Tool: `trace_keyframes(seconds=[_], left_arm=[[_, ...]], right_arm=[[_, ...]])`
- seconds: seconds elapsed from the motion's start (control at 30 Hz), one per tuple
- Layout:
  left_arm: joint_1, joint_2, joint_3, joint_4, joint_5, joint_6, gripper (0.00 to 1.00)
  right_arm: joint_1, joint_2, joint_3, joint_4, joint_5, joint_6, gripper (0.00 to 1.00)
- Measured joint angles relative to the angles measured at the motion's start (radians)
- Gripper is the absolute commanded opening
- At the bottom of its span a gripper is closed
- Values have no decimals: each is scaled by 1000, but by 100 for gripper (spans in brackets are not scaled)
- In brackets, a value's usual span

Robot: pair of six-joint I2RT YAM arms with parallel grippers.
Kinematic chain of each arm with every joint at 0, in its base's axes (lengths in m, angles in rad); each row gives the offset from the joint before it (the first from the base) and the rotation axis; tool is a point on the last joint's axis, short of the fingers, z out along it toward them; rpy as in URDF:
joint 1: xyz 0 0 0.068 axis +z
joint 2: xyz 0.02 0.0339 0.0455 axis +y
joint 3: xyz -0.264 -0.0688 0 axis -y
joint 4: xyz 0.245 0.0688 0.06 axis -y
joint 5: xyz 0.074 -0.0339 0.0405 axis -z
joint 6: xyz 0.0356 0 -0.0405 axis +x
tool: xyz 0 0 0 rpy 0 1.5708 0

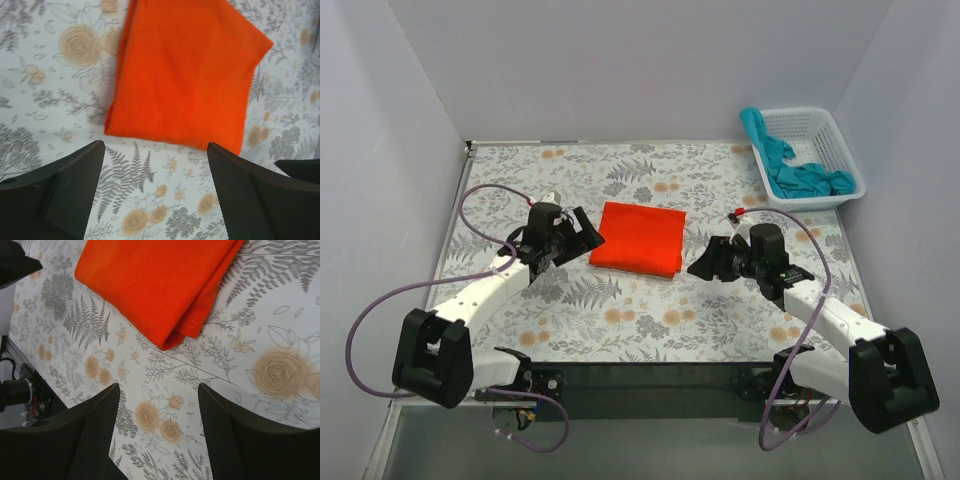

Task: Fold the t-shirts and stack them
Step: Neatly place the folded tshirt to the corner

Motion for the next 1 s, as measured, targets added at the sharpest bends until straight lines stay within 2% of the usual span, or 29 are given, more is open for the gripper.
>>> trace_keyframes(seconds=[0.07, 0.13, 0.27, 0.43, 0.63, 0.7, 0.83, 0.97, 1.0], left_arm=[[0, 61, 49, 23, 42, -12, 68], [0, 118, 101, 42, 79, -23, 61], [0, 204, 178, 82, 139, -40, 54], [0, 328, 210, 130, 209, -74, 45], [0, 462, 121, 150, 278, -155, 41], [5, 456, 76, 178, 311, -196, 40], [4, 383, -32, 221, 341, -263, 39], [-5, 236, -141, 181, 347, -303, 47], [-7, 208, -149, 166, 346, -307, 54]], right_arm=[[22, 100, 27, 59, -35, 23, 63], [48, 194, 65, 120, -72, 44, 57], [96, 369, 180, 225, -126, 74, 47], [126, 545, 270, 369, -190, 109, 41], [113, 748, 254, 476, -236, 135, 38], [93, 792, 212, 518, -271, 152, 37], [64, 776, 148, 596, -308, 158, 37], [55, 704, 78, 583, -311, 150, 37], [54, 687, 74, 571, -311, 148, 37]])
